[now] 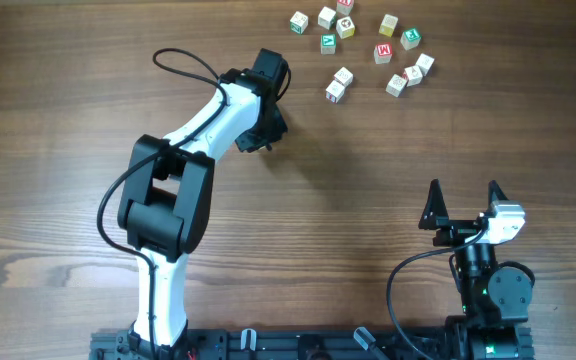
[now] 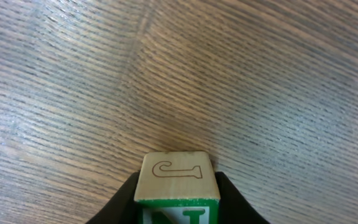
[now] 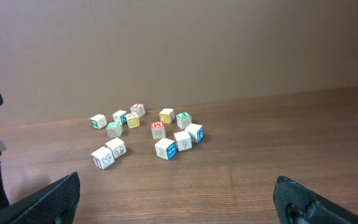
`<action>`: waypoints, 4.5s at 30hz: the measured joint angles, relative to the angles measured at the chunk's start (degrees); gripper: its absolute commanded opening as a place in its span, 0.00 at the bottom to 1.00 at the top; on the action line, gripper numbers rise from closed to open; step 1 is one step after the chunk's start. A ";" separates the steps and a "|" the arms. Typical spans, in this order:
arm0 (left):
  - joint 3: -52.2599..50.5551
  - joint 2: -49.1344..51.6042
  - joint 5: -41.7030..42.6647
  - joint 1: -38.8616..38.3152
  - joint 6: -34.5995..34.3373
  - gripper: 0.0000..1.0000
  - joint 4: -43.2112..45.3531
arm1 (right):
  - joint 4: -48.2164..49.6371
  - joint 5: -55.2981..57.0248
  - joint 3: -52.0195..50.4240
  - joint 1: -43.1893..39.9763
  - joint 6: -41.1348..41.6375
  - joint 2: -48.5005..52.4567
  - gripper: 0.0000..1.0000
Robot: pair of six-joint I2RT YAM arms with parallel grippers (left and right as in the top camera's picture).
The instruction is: Form a circle
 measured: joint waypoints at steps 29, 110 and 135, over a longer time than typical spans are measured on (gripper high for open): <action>0.00 0.00 -0.68 -6.47 15.74 0.33 5.64 | 0.00 0.00 0.00 0.00 0.00 0.00 1.00; 8.98 -19.58 -8.15 -6.69 22.16 1.00 -15.17 | 0.00 0.00 0.00 0.00 -0.02 0.00 1.00; -12.04 -70.75 -12.66 12.90 13.90 1.00 -40.06 | 0.31 0.00 0.00 0.00 -0.02 0.00 1.00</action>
